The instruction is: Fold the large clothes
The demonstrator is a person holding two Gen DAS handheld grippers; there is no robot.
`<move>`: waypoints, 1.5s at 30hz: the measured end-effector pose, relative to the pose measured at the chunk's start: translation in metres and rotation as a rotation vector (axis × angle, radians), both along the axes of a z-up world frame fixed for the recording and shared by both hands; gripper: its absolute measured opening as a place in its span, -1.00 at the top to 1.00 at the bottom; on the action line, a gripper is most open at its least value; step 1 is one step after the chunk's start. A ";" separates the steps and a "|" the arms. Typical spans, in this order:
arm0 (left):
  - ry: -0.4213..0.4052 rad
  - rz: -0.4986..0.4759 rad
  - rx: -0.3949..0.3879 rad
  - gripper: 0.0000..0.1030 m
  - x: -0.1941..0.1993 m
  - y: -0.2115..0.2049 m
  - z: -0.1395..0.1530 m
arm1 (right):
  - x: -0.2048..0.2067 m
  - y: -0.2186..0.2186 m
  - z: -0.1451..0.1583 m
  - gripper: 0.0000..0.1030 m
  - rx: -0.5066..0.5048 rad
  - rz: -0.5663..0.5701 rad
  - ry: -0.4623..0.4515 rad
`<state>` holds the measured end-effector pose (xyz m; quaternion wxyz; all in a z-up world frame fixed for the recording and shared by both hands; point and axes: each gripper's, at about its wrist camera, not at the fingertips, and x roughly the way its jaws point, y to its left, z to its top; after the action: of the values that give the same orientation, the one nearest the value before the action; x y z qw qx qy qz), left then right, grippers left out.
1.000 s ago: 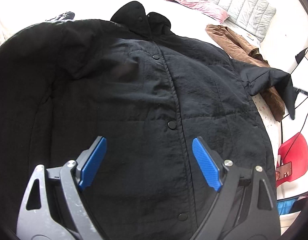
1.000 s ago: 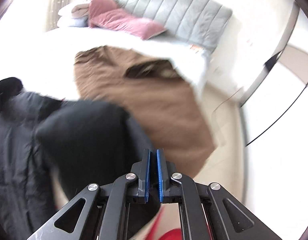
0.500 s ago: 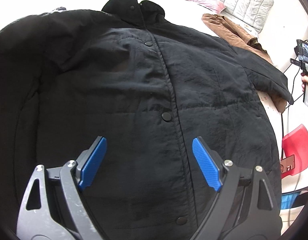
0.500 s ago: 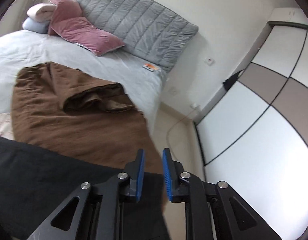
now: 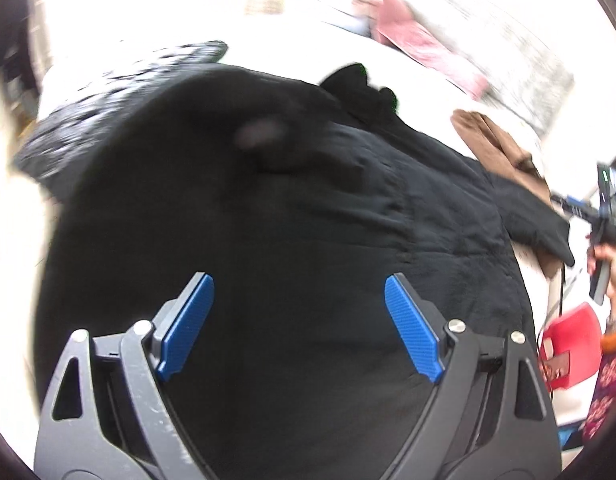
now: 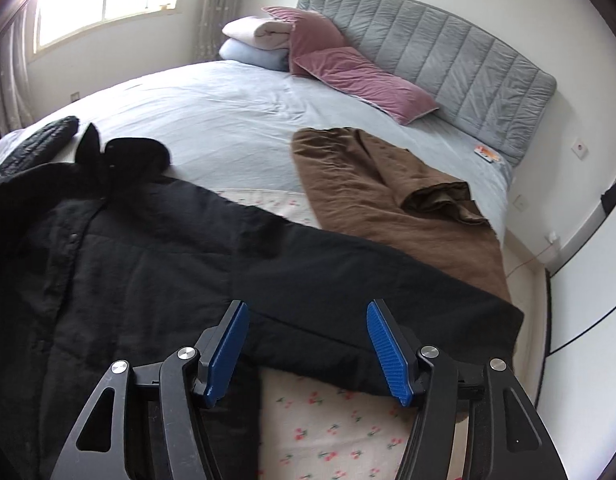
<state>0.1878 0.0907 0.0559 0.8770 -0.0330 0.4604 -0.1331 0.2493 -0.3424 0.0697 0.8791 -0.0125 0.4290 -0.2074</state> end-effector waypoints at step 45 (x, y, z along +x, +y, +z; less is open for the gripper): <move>-0.388 -0.075 0.591 0.82 0.004 0.066 0.069 | -0.026 0.136 -0.017 -0.29 0.122 0.218 0.067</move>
<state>0.1914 0.1568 0.1251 0.9143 0.2651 0.3049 -0.0303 0.2237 -0.2068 0.0525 0.8808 -0.0123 0.4659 -0.0836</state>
